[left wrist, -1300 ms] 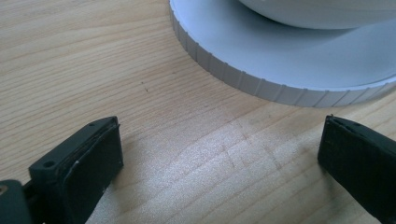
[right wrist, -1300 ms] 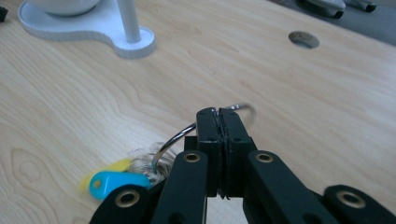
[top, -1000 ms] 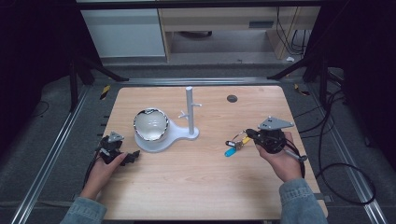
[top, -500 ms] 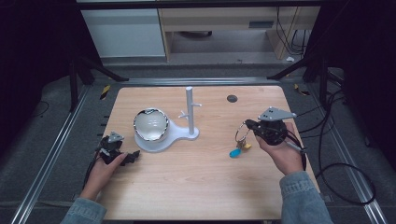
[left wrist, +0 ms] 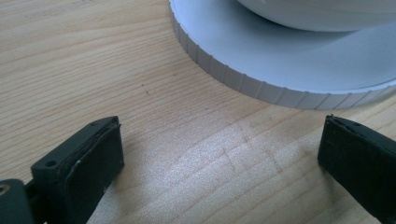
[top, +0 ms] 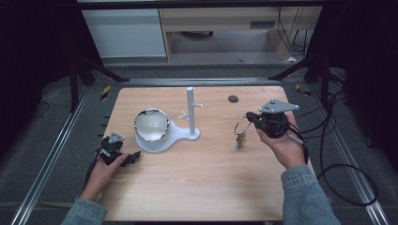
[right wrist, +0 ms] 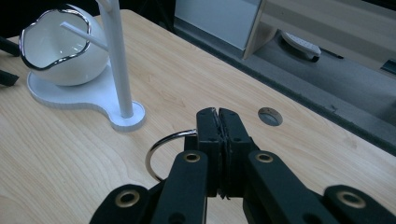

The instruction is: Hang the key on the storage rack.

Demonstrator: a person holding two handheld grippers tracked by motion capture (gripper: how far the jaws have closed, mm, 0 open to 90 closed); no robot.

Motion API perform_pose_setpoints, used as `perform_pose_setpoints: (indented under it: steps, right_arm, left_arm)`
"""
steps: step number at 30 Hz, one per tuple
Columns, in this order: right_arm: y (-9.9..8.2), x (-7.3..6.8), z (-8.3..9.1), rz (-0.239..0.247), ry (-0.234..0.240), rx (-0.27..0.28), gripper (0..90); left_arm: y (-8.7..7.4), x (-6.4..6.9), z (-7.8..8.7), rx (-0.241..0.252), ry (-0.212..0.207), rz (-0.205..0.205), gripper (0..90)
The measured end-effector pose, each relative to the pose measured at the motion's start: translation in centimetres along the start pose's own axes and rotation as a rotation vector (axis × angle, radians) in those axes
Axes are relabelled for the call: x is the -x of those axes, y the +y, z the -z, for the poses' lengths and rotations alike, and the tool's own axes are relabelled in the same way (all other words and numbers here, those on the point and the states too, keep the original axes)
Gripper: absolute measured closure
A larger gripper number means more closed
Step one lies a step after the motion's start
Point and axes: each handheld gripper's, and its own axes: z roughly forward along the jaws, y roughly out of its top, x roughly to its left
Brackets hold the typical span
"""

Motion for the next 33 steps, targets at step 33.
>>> perform_pose_setpoints:
  steps: [33]
  right_arm:
    - [4.0,-1.5,-1.8,0.043,0.031,0.034,88.8]
  left_arm:
    - [0.0,0.0,0.0,0.0,0.0,0.0,0.0]
